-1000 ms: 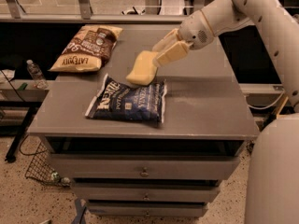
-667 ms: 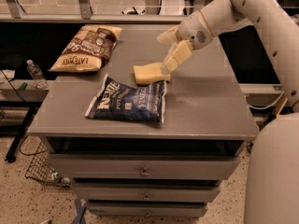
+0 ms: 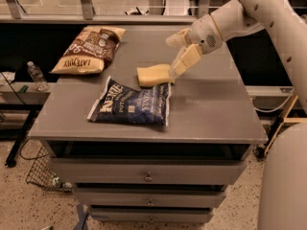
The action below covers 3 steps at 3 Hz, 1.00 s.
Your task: Move sponge near blue chip bag
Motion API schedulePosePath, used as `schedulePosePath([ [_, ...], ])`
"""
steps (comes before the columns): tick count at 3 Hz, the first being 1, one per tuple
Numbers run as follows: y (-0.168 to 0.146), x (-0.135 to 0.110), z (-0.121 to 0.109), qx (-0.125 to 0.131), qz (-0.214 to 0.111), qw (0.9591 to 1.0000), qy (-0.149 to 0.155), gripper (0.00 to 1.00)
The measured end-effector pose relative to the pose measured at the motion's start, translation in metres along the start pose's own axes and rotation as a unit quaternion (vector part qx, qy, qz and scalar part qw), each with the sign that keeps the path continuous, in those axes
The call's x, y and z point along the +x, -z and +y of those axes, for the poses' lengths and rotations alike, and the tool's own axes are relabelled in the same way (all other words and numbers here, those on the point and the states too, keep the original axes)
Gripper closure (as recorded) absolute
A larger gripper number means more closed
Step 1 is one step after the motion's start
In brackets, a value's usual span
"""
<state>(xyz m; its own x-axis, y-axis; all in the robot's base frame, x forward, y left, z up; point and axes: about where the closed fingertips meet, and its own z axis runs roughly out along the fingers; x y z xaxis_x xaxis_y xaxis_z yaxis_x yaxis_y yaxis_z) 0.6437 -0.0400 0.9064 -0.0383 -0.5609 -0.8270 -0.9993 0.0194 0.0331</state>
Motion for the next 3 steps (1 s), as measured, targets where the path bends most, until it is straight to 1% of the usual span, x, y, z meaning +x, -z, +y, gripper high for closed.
schedulePosePath([
  [1,0.027,0.022,0.003,0.047,0.004,0.9986,-0.023,0.0],
  [2,0.064,0.044,0.018,0.112,0.011,0.9927,-0.045,0.0],
  [3,0.071,0.054,0.021,0.125,0.012,0.9906,-0.055,0.0],
])
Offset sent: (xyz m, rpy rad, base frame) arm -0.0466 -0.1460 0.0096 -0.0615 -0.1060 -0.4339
